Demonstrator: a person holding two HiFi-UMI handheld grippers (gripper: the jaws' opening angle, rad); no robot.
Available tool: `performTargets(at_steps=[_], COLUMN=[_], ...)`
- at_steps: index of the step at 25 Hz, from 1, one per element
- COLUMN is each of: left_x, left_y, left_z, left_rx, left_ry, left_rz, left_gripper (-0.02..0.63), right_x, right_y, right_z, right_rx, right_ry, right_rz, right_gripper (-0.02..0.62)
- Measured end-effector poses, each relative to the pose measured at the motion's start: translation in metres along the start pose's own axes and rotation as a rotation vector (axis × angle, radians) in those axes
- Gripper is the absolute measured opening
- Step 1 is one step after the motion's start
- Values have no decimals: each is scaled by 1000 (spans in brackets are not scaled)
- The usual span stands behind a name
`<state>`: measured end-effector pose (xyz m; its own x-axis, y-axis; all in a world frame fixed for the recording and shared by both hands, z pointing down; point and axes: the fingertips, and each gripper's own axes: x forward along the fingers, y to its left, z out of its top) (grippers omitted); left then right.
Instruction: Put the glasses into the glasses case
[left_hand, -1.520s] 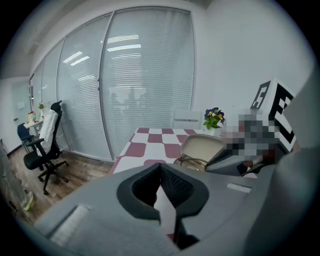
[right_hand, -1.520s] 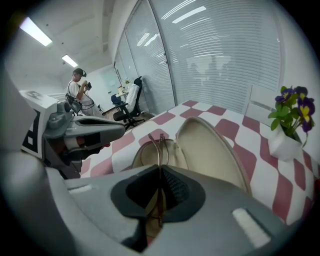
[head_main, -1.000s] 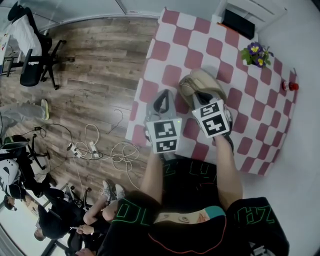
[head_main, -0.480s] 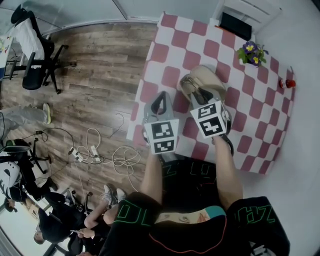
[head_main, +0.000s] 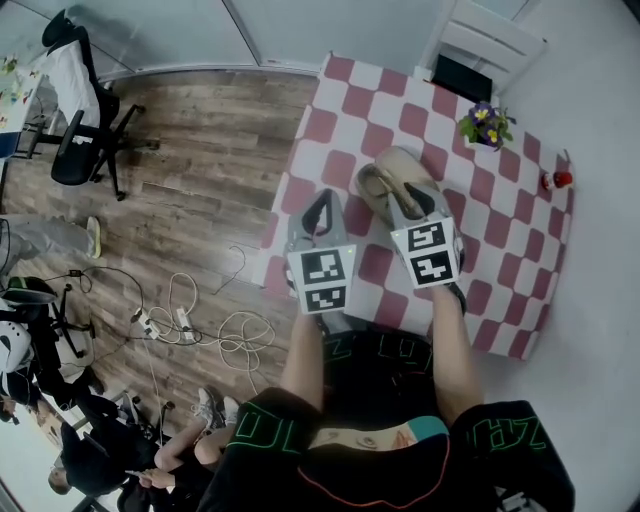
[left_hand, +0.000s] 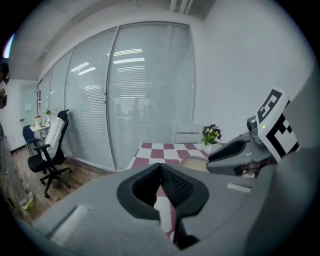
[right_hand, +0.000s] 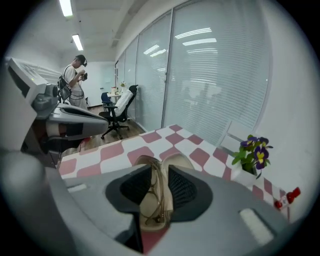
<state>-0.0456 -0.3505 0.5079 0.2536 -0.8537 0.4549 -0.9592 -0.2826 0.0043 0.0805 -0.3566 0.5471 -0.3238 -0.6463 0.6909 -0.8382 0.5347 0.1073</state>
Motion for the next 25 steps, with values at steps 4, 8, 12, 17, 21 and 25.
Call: performTargets(at_steps=[4,8,12,17,21,25], left_x=[-10,-25,-33,-37,-42,-47], left_y=[0,0,-12,-38,-63,-83], left_z=[28,60,88,118,144,166], left_rx=[-21,-54,-26,13,79,121], left_ry=[-79,-175,-241,-297,-330,-390], left_rz=[21,49,45,17,-12,-12], left_gripper=[8,8,8,8,8,8], right_x=[-28,-62,-97,-138,-175,-201], right_y=[-12,-24,-54,-97,-127,-145], right_z=[25,47,62,67,69,65], right_rx=[7,30,80,184,288,296], right_ry=[-130,-275,-397,-513,-618,-670], right_rz=[-30,-28,-122,-197,-264,-322], right_gripper=[10,5,5,4,3,3])
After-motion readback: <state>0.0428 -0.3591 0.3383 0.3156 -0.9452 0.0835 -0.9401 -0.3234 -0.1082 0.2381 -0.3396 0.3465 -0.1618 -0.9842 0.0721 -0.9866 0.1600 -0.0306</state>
